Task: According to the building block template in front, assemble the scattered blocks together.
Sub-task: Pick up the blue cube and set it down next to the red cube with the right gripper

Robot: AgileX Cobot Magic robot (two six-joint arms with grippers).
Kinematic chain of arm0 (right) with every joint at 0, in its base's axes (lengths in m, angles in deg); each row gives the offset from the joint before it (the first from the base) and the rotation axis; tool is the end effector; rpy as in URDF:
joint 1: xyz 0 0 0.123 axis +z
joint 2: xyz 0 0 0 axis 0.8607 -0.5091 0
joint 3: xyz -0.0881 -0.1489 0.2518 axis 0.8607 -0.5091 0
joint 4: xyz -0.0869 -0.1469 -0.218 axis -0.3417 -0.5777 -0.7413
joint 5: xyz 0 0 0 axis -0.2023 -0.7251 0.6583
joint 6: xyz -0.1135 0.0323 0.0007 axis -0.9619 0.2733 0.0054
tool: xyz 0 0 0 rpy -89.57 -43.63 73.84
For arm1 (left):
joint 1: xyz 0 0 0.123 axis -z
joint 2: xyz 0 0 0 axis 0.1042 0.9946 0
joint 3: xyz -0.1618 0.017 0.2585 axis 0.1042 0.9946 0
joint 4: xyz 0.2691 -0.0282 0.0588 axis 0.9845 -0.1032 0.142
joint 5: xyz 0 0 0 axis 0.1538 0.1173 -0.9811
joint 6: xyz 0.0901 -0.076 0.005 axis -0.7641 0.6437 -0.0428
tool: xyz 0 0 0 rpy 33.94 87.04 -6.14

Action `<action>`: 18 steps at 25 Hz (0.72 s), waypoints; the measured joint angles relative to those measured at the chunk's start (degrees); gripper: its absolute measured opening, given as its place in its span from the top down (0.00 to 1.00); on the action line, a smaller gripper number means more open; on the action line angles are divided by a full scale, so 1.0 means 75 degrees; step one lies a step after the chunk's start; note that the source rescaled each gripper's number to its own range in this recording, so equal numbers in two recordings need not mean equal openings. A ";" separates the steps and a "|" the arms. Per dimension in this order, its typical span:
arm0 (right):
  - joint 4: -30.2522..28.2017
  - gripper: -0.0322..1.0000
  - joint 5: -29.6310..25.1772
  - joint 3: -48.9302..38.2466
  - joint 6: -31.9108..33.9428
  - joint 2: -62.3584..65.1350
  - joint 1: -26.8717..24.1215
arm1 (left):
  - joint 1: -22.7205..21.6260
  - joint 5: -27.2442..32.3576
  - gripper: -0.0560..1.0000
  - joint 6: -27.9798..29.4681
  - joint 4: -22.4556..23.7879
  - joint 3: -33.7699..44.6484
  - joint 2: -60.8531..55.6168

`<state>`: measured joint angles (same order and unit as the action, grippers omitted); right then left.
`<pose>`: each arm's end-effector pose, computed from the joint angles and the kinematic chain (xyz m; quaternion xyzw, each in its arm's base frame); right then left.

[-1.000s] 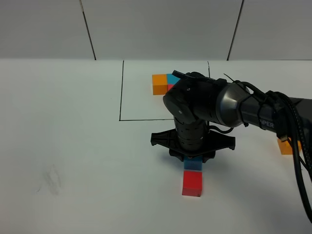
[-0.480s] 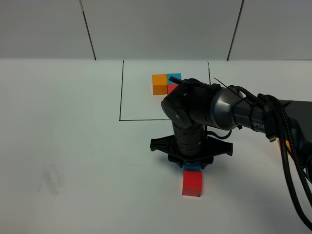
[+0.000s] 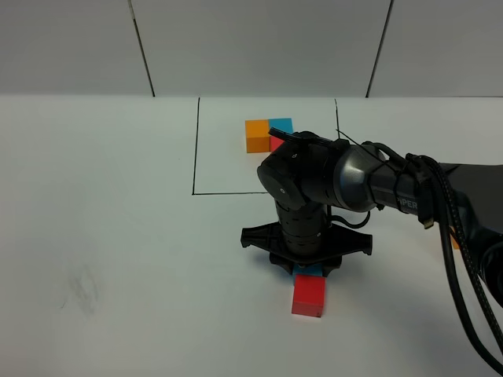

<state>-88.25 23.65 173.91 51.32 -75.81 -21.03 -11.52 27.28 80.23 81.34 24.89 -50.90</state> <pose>0.3555 0.2607 0.0973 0.1119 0.9913 -0.0518 0.0460 0.0188 0.0000 0.2767 -0.0368 0.8543 0.0185 0.5182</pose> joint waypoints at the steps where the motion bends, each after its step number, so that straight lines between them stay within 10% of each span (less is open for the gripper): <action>1: 0.0000 0.71 0.0000 0.0000 0.0000 -0.0005 0.0000 | 0.0000 0.0000 0.73 0.0000 0.0000 0.0000 0.0000; 18: -0.0005 0.71 -0.0047 0.0021 -0.0249 -0.0074 0.0000 | 0.0000 0.0000 0.73 0.0000 0.0000 0.0000 0.0000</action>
<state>-88.29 23.30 174.07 49.45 -76.37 -21.03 -11.52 27.28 80.23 81.34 24.89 -50.90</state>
